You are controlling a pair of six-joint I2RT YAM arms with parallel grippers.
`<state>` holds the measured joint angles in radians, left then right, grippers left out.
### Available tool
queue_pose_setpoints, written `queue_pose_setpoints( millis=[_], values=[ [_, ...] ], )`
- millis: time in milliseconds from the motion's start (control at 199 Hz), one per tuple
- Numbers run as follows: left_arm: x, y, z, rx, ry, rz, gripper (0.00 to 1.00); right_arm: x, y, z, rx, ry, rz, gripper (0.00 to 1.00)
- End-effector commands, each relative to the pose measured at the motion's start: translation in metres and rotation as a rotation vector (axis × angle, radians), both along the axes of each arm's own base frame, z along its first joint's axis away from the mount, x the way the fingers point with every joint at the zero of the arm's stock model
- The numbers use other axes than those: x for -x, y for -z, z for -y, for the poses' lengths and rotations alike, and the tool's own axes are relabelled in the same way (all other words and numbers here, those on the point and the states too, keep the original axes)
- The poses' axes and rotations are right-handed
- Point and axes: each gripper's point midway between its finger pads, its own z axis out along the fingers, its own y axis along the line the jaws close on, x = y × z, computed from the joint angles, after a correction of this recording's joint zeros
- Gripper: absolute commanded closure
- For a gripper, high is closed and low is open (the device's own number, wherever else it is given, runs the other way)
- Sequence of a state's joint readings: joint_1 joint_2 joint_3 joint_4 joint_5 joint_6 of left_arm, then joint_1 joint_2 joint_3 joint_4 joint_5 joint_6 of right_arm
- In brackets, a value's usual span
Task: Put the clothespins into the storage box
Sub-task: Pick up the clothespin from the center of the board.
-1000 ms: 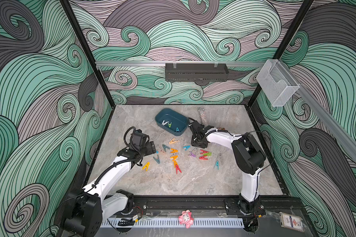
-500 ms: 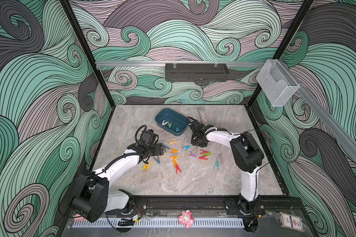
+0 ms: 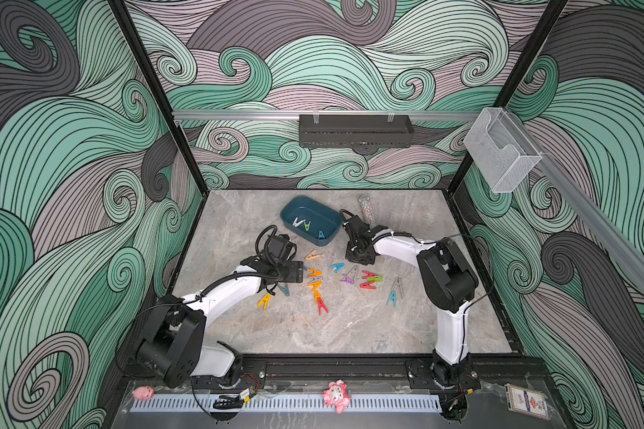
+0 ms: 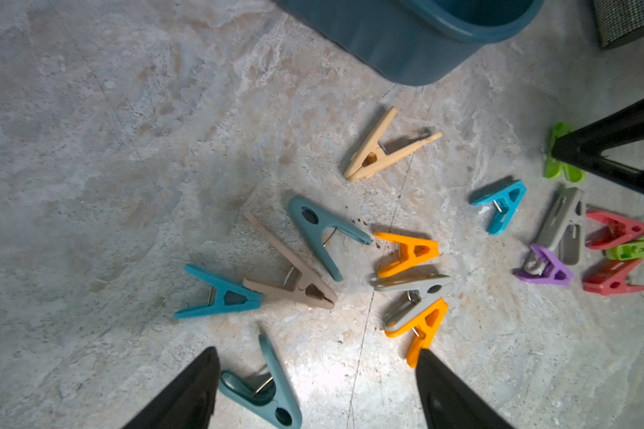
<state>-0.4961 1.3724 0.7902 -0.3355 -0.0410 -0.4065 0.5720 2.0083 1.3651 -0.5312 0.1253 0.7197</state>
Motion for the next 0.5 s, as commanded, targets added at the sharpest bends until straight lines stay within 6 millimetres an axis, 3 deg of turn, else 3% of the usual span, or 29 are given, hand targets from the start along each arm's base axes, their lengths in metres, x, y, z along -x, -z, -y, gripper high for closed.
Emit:
queue_pose_setpoints(
  millis=[0, 251, 497],
  values=[
    [-0.008, -0.011, 0.005, -0.010, 0.016, 0.033, 0.15, -0.010, -0.025, -0.007, -0.045, -0.013, 0.051, 0.74],
    [-0.006, -0.010, -0.003, -0.033, -0.009, 0.039, 0.15, -0.032, -0.058, -0.030, -0.095, -0.064, 0.113, 0.74],
    [-0.004, -0.007, -0.013, -0.051, -0.063, 0.051, 0.15, -0.075, -0.100, -0.070, -0.165, -0.125, 0.191, 0.75]
  ],
)
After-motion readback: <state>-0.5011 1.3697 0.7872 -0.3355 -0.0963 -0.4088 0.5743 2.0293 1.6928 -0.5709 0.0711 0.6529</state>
